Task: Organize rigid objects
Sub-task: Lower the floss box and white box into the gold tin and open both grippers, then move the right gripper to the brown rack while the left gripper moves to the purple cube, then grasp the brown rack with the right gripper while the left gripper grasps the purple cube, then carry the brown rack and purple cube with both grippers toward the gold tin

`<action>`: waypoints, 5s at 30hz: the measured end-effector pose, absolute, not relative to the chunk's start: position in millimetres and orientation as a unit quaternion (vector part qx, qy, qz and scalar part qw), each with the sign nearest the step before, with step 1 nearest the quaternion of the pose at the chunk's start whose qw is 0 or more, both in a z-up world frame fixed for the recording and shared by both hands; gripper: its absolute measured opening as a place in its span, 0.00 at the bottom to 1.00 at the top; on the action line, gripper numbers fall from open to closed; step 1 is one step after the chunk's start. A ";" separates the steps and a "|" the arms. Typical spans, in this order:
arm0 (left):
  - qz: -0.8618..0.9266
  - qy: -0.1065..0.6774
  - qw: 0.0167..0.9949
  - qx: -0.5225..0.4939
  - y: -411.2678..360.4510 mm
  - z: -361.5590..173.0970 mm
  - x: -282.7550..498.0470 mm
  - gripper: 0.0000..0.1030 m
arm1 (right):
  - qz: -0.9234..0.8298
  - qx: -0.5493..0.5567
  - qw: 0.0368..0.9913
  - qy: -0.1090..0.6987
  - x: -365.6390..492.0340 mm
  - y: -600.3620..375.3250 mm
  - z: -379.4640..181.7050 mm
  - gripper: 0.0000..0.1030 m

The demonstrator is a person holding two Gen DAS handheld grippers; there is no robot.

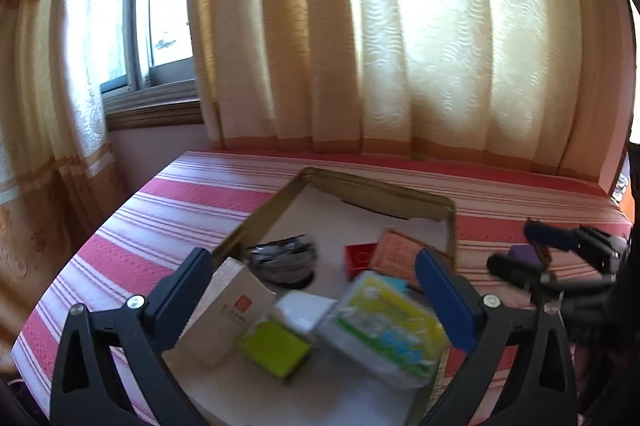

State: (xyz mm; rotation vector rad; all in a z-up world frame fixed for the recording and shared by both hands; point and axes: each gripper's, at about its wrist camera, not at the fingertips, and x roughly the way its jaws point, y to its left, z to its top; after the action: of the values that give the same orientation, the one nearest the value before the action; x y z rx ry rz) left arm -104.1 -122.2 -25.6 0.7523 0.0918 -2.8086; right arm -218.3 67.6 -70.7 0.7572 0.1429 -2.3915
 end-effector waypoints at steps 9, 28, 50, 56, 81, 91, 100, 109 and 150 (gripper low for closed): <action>-0.963 0.008 0.061 0.263 -51.5 -17.4 -126.9 1.00 | -0.926 0.340 0.164 -0.002 -280.5 155.3 -91.4 0.75; -0.948 -0.014 0.029 0.317 17.1 -50.7 -194.7 1.00 | -0.903 0.414 0.109 -0.038 -322.3 187.5 -125.0 0.67; -0.946 -0.025 0.035 0.321 35.8 -61.0 -199.6 1.00 | -0.901 0.424 0.084 0.042 -322.5 184.2 -128.5 0.66; -0.944 -0.028 0.024 0.329 43.3 -66.6 -204.6 1.00 | -0.903 0.419 0.085 0.039 -311.5 197.3 -128.5 0.50; -0.936 -0.022 0.005 0.352 45.5 -79.7 -213.2 1.00 | -0.898 0.421 0.117 0.047 -311.4 200.7 -129.8 0.62; -0.932 -0.036 -0.034 0.359 61.5 -82.1 -215.3 0.98 | -0.904 0.414 0.103 0.030 -310.4 212.0 -126.9 0.26; -0.911 -0.047 -0.074 0.404 73.4 -92.2 -232.4 0.70 | -0.914 0.398 0.078 -0.011 -308.1 231.7 -121.9 0.27; -0.901 -0.021 -0.088 0.424 68.4 -98.3 -238.0 0.39 | -0.919 0.386 0.076 -0.011 -304.8 231.8 -119.0 0.27; -0.947 -0.006 -0.054 0.316 33.6 -69.8 -173.2 0.38 | -0.950 0.286 0.122 0.009 -236.7 198.6 -101.4 0.27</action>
State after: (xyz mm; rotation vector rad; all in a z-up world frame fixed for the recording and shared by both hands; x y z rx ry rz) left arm -173.2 33.6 -69.8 1.0286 -0.0206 -3.0835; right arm -236.7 198.6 -101.4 0.8348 0.0260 -2.7742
